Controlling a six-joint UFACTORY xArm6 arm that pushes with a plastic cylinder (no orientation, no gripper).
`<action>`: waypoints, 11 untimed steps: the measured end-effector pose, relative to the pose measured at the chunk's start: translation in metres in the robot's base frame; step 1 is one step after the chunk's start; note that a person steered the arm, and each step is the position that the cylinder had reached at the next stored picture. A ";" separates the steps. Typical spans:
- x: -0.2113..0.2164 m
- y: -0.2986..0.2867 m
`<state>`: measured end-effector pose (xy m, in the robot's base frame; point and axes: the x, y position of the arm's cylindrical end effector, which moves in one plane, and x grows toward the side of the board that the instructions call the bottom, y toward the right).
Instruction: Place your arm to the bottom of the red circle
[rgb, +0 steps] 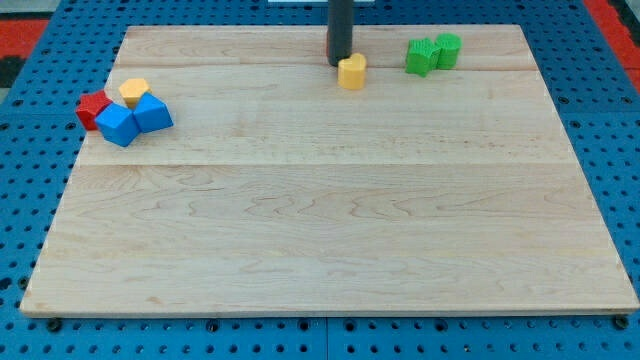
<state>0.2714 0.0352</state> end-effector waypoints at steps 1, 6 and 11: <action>0.004 0.032; -0.071 -0.081; 0.043 -0.010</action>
